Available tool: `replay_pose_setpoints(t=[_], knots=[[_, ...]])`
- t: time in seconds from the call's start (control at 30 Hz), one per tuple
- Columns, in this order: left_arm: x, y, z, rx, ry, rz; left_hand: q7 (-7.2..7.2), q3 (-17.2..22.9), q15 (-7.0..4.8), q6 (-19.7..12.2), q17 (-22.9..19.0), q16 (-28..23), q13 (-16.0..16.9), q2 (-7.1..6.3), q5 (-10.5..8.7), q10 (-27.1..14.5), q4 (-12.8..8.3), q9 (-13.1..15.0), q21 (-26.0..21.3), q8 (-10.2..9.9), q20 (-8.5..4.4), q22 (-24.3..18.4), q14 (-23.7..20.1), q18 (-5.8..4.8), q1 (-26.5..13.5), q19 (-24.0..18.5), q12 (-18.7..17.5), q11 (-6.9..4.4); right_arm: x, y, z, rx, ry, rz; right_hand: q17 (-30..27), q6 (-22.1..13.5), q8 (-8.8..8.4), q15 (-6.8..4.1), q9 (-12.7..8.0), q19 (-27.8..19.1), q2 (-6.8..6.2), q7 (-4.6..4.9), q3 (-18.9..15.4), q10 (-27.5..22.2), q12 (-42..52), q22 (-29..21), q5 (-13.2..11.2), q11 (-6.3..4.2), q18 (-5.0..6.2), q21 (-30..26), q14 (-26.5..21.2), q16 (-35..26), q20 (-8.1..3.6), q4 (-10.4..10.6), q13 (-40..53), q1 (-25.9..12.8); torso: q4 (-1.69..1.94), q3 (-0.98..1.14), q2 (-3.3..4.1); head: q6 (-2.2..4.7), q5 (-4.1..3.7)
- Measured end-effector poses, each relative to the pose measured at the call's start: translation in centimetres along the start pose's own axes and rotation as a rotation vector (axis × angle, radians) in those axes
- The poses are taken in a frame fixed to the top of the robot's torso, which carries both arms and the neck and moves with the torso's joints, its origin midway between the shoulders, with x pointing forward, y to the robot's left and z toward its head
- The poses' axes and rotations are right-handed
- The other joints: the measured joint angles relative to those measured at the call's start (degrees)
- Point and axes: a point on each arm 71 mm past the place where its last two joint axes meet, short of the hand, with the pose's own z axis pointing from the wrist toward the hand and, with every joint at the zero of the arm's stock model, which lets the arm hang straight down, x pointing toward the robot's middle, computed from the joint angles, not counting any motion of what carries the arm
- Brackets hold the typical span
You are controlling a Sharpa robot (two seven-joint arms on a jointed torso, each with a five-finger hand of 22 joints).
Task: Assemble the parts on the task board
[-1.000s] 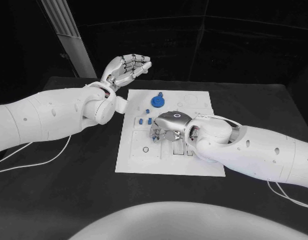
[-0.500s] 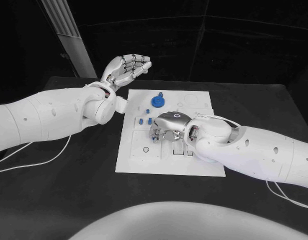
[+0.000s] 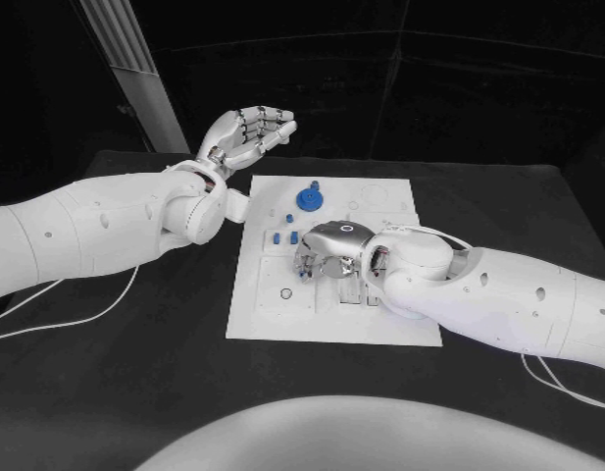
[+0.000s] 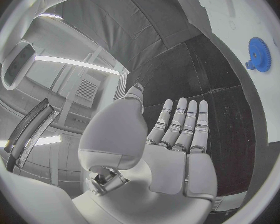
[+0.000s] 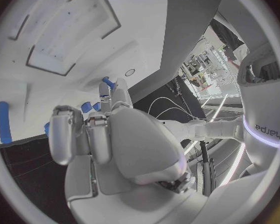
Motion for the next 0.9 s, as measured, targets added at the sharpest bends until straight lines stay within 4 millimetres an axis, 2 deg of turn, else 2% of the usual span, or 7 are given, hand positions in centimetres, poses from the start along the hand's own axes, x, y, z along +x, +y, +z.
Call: replay_pose_setpoints(t=[0.63,0.8,0.9], knots=[[-0.02,0.01,0.01,0.000,0.000,0.000,0.00,-0.13,0.00,0.00,-0.08,0.00,0.00,0.00,0.00,0.00,0.13,-0.04,0.00,0.00,0.00,-0.05,0.00,0.00,0.00,0.00,0.00,0.00,0.07,-0.30,0.01,0.017,0.014,0.001,0.01,-0.07,-0.20,0.00,-0.01,0.00,0.00,-0.07,0.00,0.00,-0.06,0.00,0.00,0.00,0.00,-0.28,0.00,0.00,0.00,0.00,0.00,0.00,0.00,0.01,-0.04,0.00,-0.15],[-0.02,0.01,0.01,0.000,0.000,0.000,0.20,-0.13,0.00,-0.20,-0.16,0.22,-0.05,0.22,0.00,0.00,0.13,-0.04,0.00,0.25,0.00,-0.10,0.00,0.00,-0.22,0.00,0.23,0.00,0.09,-0.29,0.05,0.020,0.017,0.000,-0.01,-0.50,-0.78,0.34,0.00,-0.21,-0.03,0.37,0.00,-0.34,-0.54,0.00,0.00,0.34,0.00,-0.51,-0.07,0.00,0.21,0.00,0.00,-0.27,0.01,0.01,-0.02,0.00,-0.17],[-0.01,0.01,0.02,0.000,0.000,0.000,0.20,-0.13,0.00,-0.20,-0.16,0.22,-0.05,0.22,0.00,0.00,0.13,-0.04,0.00,0.25,0.00,-0.10,0.00,0.00,-0.22,0.00,0.23,0.00,0.11,-0.30,0.06,0.022,0.019,0.000,-0.01,-0.90,-1.19,0.41,-0.01,-0.02,0.71,0.76,0.00,-0.65,-0.70,0.00,0.00,0.65,0.00,-0.78,0.00,0.00,0.40,0.00,0.00,-1.01,0.00,0.01,-0.02,0.00,-0.18]])
